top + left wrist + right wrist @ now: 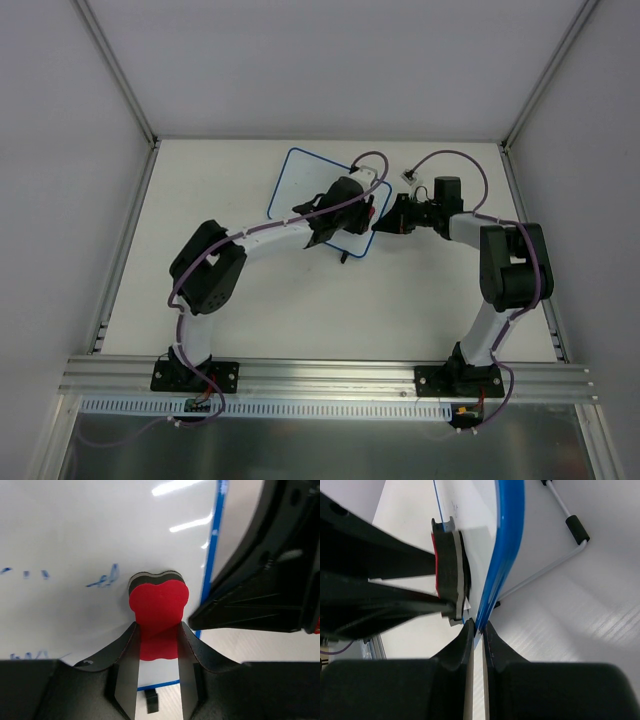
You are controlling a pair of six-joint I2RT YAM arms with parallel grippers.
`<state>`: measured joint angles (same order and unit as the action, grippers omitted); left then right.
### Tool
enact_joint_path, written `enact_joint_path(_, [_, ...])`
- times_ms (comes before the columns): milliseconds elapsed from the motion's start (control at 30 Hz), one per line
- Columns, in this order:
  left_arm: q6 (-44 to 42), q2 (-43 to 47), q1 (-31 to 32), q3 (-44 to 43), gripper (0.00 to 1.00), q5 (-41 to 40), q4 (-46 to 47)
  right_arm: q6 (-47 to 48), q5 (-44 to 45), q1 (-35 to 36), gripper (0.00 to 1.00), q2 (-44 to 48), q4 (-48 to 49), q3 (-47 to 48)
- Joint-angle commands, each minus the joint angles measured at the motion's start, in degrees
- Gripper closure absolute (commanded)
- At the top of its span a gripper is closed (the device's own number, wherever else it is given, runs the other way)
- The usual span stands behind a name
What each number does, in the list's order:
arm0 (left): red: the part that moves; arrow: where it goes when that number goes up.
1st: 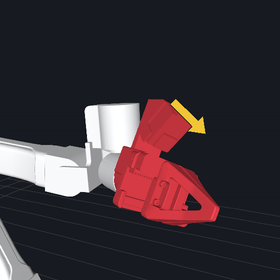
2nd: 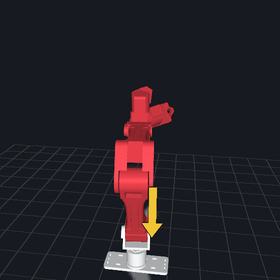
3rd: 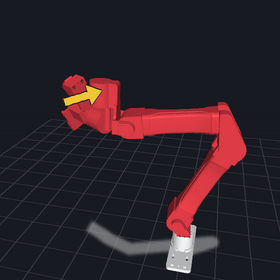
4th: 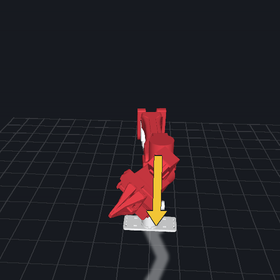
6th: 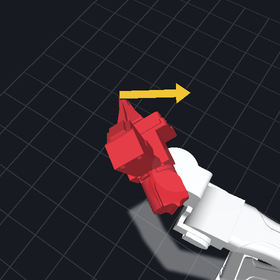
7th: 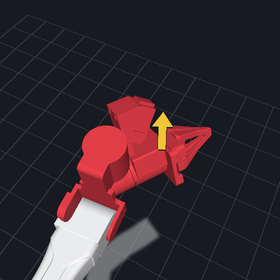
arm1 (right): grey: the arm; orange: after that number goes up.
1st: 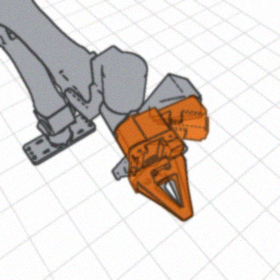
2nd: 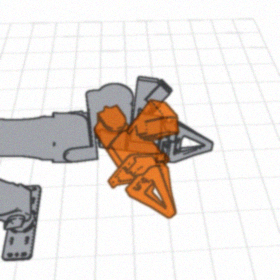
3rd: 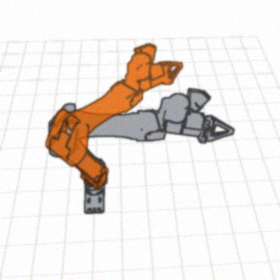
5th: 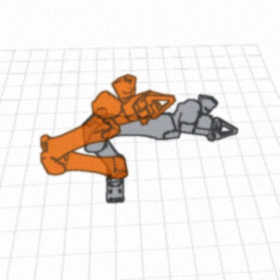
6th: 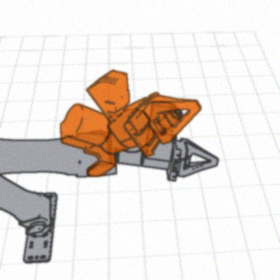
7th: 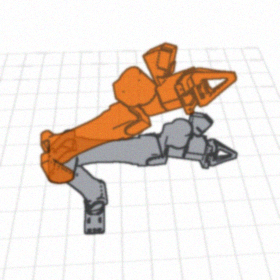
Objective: Erase the whiteboard
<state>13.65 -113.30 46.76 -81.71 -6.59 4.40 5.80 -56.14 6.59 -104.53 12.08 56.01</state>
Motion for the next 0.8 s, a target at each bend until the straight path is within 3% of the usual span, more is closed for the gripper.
enact_joint_path(0, [1.73, -0.44, -5.97, 2.78, 1.0, -5.45, -4.14, 4.22, 0.15, 1.85, 1.0, 2.05, -1.53, -1.95])
enact_joint_path(367, [-1.61, 1.5, -15.91, 1.65, 1.0, -4.4, -8.18, 4.48, -0.29, 1.94, 1.0, 2.67, -1.53, -3.01])
enact_joint_path(767, [1.12, 1.76, -23.9, 1.91, 1.0, -3.87, -10.38, 4.74, -0.81, 2.2, 1.0, 2.67, -1.53, -3.27])
